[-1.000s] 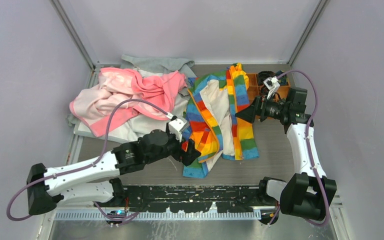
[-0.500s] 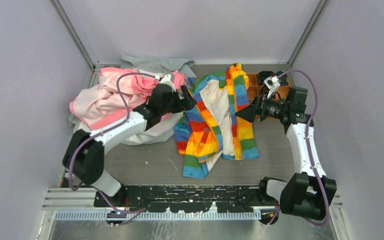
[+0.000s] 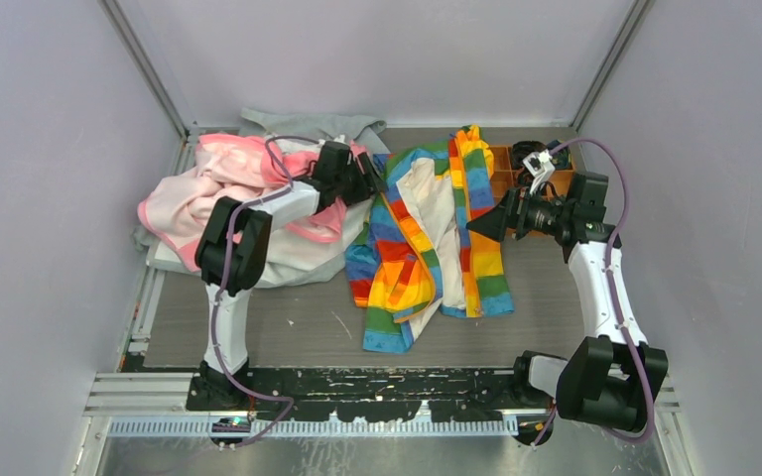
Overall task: Zip up the jacket
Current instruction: Flatten out the jacket at the center of the board.
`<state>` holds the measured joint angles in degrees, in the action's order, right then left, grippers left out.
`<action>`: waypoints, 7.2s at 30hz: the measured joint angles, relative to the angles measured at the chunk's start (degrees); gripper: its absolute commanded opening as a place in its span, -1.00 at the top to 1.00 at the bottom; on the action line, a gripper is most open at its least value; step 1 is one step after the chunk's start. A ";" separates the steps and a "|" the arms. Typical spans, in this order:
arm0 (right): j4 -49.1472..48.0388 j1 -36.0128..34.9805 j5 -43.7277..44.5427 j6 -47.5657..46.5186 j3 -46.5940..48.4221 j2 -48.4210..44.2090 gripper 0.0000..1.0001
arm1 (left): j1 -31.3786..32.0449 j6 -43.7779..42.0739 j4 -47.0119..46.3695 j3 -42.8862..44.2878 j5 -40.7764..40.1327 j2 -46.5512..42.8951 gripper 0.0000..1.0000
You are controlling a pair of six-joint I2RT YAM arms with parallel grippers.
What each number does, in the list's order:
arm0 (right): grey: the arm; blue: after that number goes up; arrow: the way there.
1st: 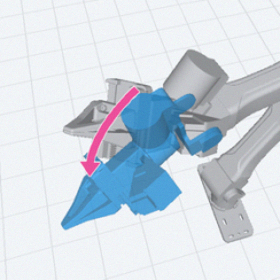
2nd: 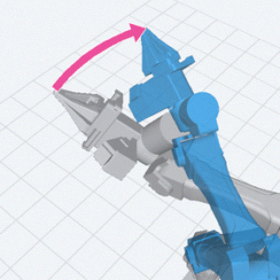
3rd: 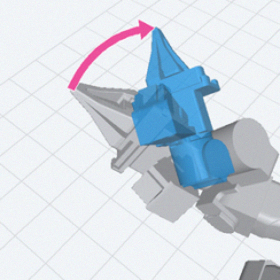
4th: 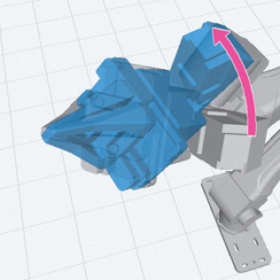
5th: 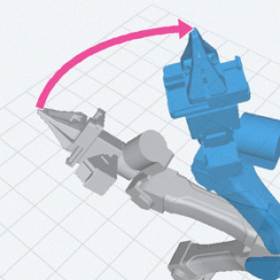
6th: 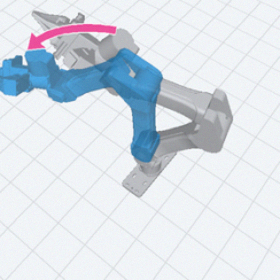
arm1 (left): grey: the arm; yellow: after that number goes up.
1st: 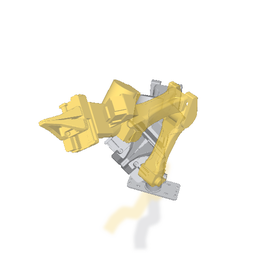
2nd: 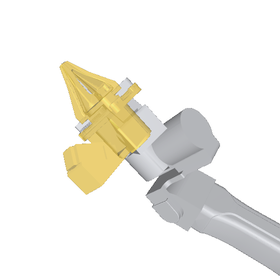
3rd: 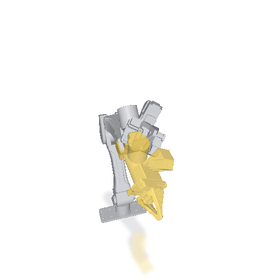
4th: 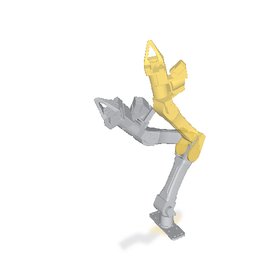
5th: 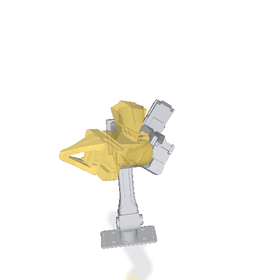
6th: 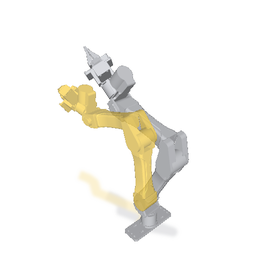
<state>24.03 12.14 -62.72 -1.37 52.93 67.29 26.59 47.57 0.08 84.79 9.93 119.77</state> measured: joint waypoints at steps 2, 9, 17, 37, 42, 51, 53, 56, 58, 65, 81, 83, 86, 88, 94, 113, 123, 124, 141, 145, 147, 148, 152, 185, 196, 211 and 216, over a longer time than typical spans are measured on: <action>-0.02 0.00 0.00 0.02 0.00 0.22 -0.99 | 0.11 0.02 0.55 1.22 0.15 1.16 -0.13; 0.00 0.00 -0.02 0.04 0.00 0.66 -1.00 | 0.44 0.04 1.49 5.11 0.48 3.28 -0.07; 0.00 0.00 -0.04 0.04 0.00 0.66 -0.99 | 0.44 -1.95 5.22 4.92 -0.22 3.08 -0.16; 0.00 0.00 -0.13 0.04 0.00 0.66 -0.99 | 0.44 -4.26 9.55 10.45 -0.90 1.86 0.00; 0.02 0.00 -0.13 0.02 0.00 0.66 -1.00 | 0.39 -4.33 11.39 13.16 -0.90 5.20 0.00; 0.02 0.00 -0.13 0.02 0.00 1.11 -0.99 | 0.22 -4.33 13.18 14.88 -0.57 7.15 0.12; 0.02 0.00 -0.13 0.00 0.00 1.11 -1.00 | 0.13 -4.04 13.07 16.24 -0.13 8.00 0.23; 0.04 0.00 -0.11 -0.02 0.00 1.11 -0.99 | -0.04 -3.32 13.05 18.08 0.72 9.49 0.47; 0.04 0.00 -0.11 -0.04 0.00 1.11 -0.99 | -0.11 -2.80 13.05 18.69 1.18 10.27 0.82; 0.52 0.00 -0.09 -0.28 0.00 1.11 -0.99 | -0.72 -3.15 12.83 18.62 2.43 10.56 1.00; 0.90 0.00 -0.13 -0.31 0.00 1.11 -1.00 | -2.12 -19.80 18.53 14.86 -11.76 -11.28 1.00; 0.92 0.00 -0.13 -0.31 0.00 1.11 -0.99 | -2.38 -21.16 20.65 19.28 -12.11 -9.49 1.00; 0.90 0.00 -0.13 -0.31 0.00 1.09 -1.00 | -2.32 -22.40 27.45 33.05 -13.07 -1.75 1.00; 0.92 0.00 -0.13 -0.31 0.00 1.09 -0.99 | -1.46 -22.56 32.52 45.57 -15.47 5.97 1.00; 0.92 0.00 -0.07 -0.35 0.00 1.11 -1.00 | 3.15 -18.71 35.98 66.05 -22.01 22.47 0.33; 1.38 0.00 0.07 -1.36 0.00 1.33 -0.99 | 7.37 -18.49 20.37 30.45 -2.75 -2.91 -0.22; 1.36 0.00 -0.17 -1.55 0.00 1.31 -1.00 | 8.76 -11.58 0.66 -25.53 2.10 -49.24 -0.10; 1.36 0.00 -0.17 -1.55 0.00 1.31 -1.00 | 9.49 -9.64 -0.13 -29.92 2.08 -50.75 -0.09; 1.33 0.00 -0.11 -1.64 0.00 1.31 -1.00 | 25.81 13.05 -3.87 -51.65 -13.27 -51.91 -0.11; 1.33 0.00 -0.11 -1.70 0.00 1.29 -1.00 | 25.81 13.33 -4.96 -51.39 -13.14 -47.63 -0.11; 1.33 0.00 -0.13 -1.75 0.00 1.18 -1.00 | 25.81 13.31 -5.07 -50.93 -13.18 -45.53 -0.11; 1.33 0.00 -0.11 -1.75 0.00 1.09 -1.00 | 25.81 13.31 -5.07 -50.71 -13.20 -44.74 -0.11; 1.33 0.00 -0.13 -1.75 0.00 0.70 -0.99 | 25.81 13.33 -5.01 -48.98 -13.33 -41.44 -0.11; 1.38 0.00 -0.17 -1.77 0.00 -0.20 -1.00 | 25.81 9.84 -8.22 -43.23 -7.04 -31.54 1.00; 1.81 0.00 -0.09 -2.40 0.00 -1.05 -1.00 | 27.85 1.46 2.34 -25.75 -5.57 -28.22 0.97; 3.43 0.04 5.33 -3.04 0.33 -1.05 -0.99 | 33.40 -3.37 4.98 -14.60 1.84 -15.69 -0.05; 3.52 0.09 6.40 -3.04 0.35 -1.05 -0.99 | 33.40 -7.37 0.31 -26.12 0.28 -26.88 -0.16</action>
<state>27.55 12.23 -56.31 -4.40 53.28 66.24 59.99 40.21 0.38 58.67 10.22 92.88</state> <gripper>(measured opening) 0.996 0.562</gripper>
